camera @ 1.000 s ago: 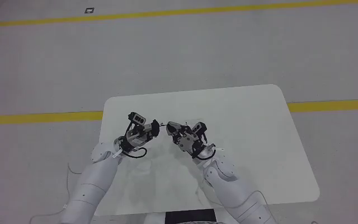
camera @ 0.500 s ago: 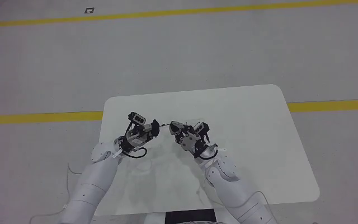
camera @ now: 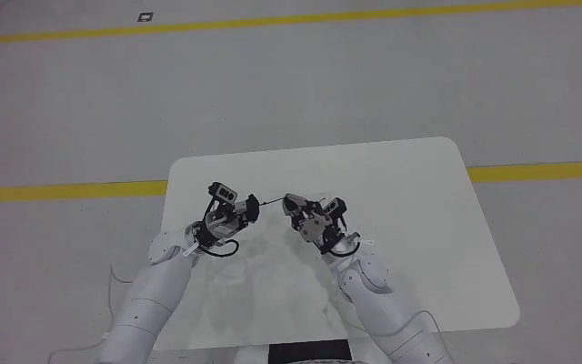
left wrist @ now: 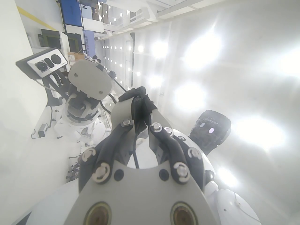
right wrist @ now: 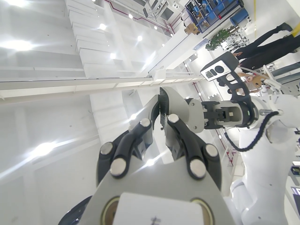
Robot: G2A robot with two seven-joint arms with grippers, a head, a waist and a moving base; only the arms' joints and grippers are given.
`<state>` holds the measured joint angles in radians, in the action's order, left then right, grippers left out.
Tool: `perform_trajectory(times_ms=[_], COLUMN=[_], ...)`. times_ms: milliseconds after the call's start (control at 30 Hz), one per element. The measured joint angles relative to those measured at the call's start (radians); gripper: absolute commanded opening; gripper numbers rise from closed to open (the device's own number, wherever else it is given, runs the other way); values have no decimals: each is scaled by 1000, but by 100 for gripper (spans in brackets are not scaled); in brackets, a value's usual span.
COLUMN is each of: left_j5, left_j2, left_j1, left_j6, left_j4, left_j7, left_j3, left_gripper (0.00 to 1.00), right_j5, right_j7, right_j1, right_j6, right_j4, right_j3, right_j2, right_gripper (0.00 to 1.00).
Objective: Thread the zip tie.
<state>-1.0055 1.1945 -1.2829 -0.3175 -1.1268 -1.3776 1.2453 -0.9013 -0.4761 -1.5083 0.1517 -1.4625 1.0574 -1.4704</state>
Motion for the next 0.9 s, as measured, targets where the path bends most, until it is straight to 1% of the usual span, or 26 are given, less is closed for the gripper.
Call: perform_trajectory(times_ms=[900], left_j5=[0], left_j2=[0], left_j1=[0], left_j6=[0], left_j4=[0], left_j7=[0], left_j3=[0], left_gripper=[0], right_j5=[-14], right_j7=[3], right_j1=[-11], right_j6=[9], right_j4=[-9], right_j3=[31], right_j2=[8], right_gripper=[0])
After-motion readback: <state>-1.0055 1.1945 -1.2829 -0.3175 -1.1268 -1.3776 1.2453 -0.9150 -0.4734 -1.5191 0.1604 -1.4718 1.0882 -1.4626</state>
